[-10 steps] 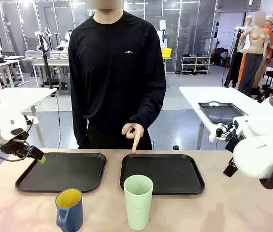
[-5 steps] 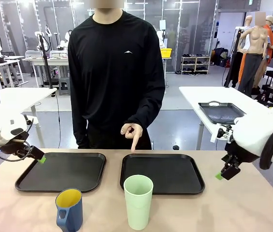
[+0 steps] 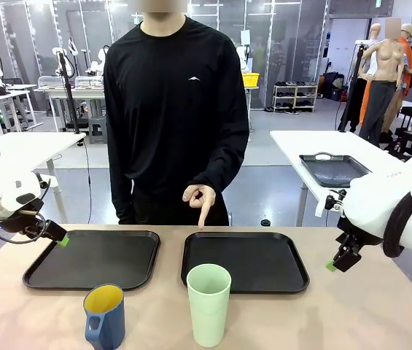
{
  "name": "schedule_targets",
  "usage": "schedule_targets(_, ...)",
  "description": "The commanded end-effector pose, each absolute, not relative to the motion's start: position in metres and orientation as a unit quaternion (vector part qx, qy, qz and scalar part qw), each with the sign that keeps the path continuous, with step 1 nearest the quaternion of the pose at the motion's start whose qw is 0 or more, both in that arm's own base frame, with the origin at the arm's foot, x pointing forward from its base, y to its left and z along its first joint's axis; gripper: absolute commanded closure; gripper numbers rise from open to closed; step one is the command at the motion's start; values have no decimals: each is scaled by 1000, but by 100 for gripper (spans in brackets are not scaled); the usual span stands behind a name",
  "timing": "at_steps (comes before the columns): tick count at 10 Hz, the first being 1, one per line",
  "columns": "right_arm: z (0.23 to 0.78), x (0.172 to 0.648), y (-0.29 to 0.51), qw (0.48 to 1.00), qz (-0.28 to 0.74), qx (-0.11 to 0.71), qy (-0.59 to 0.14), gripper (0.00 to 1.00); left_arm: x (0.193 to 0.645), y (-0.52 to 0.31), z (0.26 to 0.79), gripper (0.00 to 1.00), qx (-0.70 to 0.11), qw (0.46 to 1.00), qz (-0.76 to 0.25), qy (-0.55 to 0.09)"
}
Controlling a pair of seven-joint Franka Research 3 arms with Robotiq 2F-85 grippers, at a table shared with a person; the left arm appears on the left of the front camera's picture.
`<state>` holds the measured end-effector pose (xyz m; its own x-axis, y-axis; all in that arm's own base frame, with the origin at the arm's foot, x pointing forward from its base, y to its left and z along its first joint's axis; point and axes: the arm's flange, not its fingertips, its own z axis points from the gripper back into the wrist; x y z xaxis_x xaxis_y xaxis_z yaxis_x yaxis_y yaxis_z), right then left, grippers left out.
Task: Sort and store the cups by type.
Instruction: Pick up the Reusable plastic cup.
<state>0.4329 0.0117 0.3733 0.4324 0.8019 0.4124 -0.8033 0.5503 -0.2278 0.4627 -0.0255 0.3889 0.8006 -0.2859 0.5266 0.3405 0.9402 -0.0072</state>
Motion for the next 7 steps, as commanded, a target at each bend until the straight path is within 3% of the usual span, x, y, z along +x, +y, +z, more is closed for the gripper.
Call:
schedule_targets(1,352,419,7,821,530,7,-212,0,463,-25,390,0,-50,947,-166,-270)
schedule_targets(2,336,404,-1,808,562,-17,-177,0,463,-25,390,0,-50,947,-166,-270)
schedule_targets(3,336,404,-1,808,562,-17,-177,0,463,-25,390,0,-50,947,-166,-270)
schedule_targets(7,294,330,-42,771,613,-18,-171,0,463,-25,390,0,-50,947,-166,-270)
